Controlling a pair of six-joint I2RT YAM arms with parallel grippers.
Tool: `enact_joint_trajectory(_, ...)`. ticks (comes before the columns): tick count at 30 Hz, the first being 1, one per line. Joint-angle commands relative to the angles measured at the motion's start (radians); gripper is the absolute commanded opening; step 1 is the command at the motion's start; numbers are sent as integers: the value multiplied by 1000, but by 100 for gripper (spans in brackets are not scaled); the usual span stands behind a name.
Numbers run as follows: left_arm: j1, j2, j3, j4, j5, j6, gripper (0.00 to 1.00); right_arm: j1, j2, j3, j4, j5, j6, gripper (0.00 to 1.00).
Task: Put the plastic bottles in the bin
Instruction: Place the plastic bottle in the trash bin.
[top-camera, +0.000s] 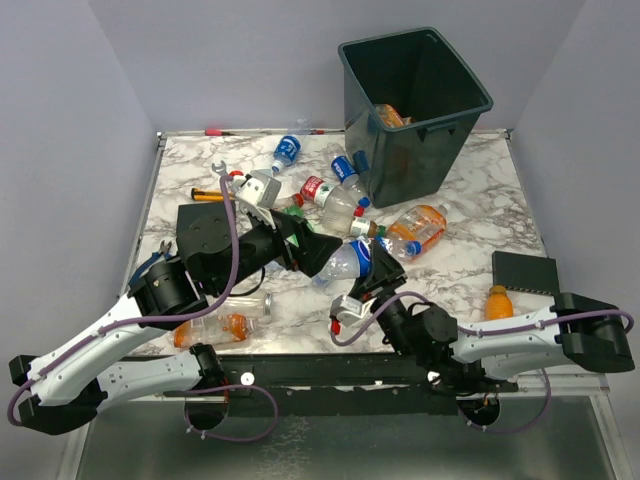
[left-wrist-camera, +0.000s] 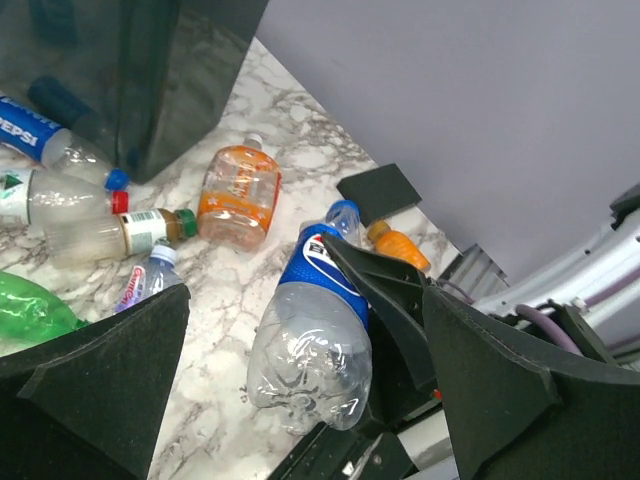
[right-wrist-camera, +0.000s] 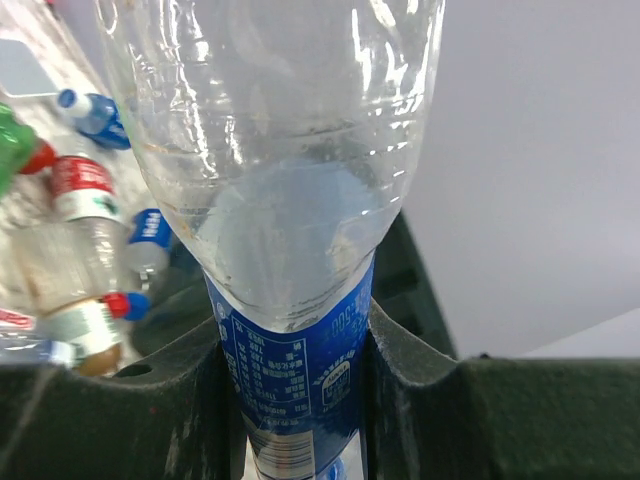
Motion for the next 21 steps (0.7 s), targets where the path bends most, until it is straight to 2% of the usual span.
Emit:
enact_joint_trajectory(1,2,6,45,-94,149,5,99,25,53,-55,400,-83,-391,20)
enact_joint_trajectory(12,19,80,-15,-165,418,74,99,144,103,-72,431,-81,-448,19)
enact_joint_trajectory(18,49,116,-26,-149,552,73,89,151,80,-77,439,-81,-461,20)
enact_joint_trajectory(21,56,112,-47,-127,612,64,88,152,54,-79,430,-73,-469,20)
